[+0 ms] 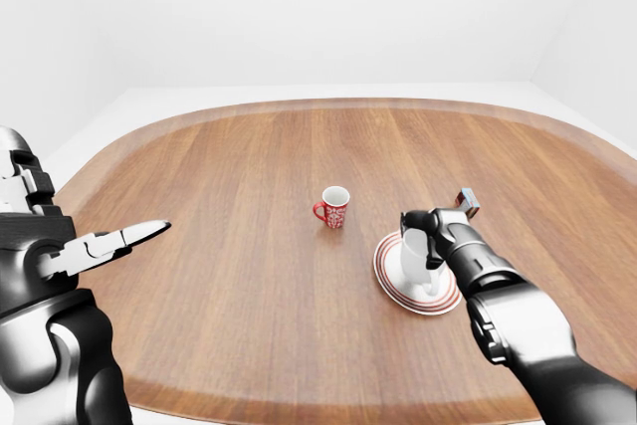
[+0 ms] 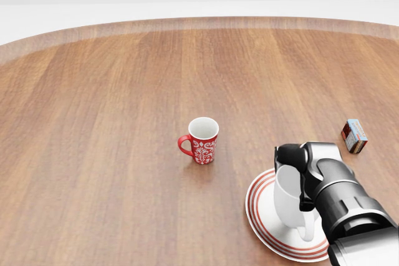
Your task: Put the white mug on the plate.
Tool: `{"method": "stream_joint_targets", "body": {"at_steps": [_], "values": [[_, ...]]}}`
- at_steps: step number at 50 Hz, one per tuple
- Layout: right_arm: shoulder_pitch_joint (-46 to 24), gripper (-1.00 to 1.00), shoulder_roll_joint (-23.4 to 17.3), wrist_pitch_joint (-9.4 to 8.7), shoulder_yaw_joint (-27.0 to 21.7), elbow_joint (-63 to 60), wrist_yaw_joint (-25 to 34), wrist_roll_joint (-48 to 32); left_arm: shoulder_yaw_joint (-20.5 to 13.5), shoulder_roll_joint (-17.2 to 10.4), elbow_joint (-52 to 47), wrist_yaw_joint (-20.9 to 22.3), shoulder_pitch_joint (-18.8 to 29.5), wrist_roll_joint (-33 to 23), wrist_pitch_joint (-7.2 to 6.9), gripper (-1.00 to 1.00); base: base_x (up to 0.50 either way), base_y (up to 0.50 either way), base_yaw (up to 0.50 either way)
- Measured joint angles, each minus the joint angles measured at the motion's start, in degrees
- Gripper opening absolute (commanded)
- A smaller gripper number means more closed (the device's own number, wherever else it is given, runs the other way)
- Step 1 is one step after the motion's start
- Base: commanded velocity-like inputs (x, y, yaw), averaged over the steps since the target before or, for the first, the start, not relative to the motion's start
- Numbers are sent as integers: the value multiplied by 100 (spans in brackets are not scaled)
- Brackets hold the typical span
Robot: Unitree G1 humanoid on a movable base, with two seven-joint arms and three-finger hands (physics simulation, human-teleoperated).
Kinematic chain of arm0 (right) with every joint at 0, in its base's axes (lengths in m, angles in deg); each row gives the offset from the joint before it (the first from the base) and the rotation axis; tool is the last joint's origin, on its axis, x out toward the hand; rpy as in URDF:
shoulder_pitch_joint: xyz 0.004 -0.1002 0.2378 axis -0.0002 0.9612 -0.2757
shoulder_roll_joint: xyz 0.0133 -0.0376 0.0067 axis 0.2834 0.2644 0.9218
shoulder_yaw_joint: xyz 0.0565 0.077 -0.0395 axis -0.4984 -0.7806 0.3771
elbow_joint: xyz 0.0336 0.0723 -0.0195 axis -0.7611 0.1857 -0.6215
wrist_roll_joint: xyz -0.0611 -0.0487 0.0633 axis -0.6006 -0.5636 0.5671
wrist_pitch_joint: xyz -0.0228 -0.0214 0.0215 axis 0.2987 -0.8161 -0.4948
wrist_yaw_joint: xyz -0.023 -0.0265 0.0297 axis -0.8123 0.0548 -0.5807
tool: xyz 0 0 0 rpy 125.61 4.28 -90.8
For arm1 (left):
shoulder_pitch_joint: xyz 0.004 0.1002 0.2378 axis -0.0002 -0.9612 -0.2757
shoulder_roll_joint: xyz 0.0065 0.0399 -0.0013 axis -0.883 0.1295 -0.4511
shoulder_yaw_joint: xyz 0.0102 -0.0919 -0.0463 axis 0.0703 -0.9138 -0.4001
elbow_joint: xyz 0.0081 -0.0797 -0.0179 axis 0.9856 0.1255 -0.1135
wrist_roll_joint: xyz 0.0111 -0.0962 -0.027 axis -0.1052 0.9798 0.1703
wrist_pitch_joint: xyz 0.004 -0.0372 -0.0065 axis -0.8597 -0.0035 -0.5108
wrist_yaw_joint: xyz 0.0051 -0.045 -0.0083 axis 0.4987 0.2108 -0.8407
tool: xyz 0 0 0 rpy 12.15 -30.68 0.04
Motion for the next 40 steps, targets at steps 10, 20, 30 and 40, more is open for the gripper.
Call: {"method": "stream_joint_targets", "body": {"at_steps": [10,20,30,40], "values": [[-1,-100,33,0,-6,47,-126,-57,-3,-5,-15,-6,2,11,0,100,0,0,0],[21,-100,73,0,-17,113,-314,-46,-10,-5,-37,-7,0,18,0,100,0,0,0],[35,-100,64,0,-26,178,-529,-43,-5,3,-12,3,-7,7,0,100,0,0,0],[58,-100,60,0,-32,212,-668,-28,1,16,-5,12,-23,-2,0,100,0,0,0]]}}
